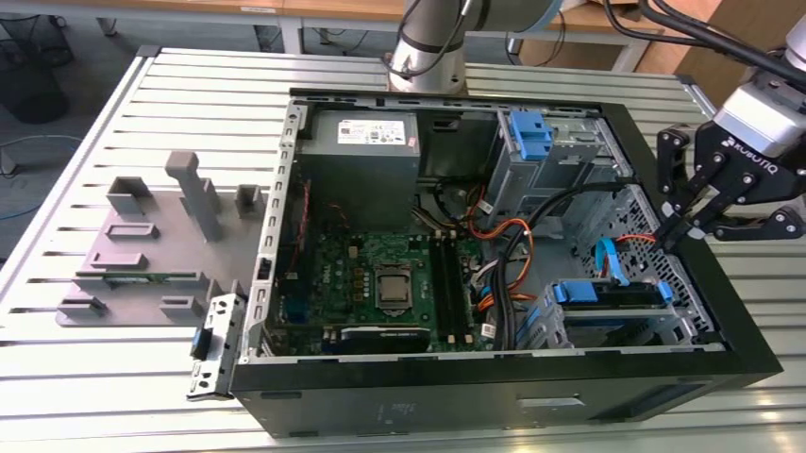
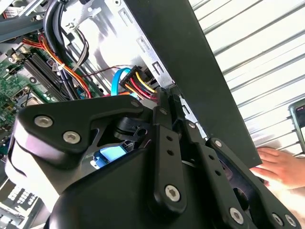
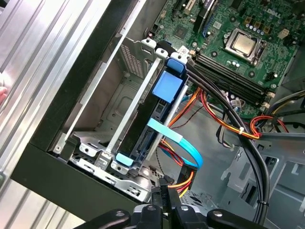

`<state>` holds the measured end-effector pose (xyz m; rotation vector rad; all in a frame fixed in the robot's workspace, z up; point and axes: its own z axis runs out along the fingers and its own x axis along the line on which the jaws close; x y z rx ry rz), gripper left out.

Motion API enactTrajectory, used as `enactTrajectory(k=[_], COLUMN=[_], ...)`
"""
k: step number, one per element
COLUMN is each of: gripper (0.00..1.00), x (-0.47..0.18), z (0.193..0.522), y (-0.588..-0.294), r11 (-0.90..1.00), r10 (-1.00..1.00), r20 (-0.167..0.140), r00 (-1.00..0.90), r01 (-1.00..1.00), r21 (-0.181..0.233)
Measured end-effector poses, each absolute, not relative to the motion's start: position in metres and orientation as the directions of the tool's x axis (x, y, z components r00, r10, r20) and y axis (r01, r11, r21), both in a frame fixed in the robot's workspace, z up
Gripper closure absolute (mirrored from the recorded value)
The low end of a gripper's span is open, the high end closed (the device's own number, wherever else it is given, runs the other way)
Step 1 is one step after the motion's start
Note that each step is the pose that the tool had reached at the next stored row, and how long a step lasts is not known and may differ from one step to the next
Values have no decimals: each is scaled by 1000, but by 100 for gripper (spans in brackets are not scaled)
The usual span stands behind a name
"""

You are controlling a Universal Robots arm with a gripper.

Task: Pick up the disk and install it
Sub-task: 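Insert the second disk wire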

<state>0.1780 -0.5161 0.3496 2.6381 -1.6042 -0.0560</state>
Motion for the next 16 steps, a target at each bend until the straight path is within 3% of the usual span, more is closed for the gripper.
enactTrajectory(k=[16], gripper=[83], x=[154], z=[349], y=[-517], r11=[-448], r10=[-893], r20=[1], r00=[449], r01=[-892], r21=[64])
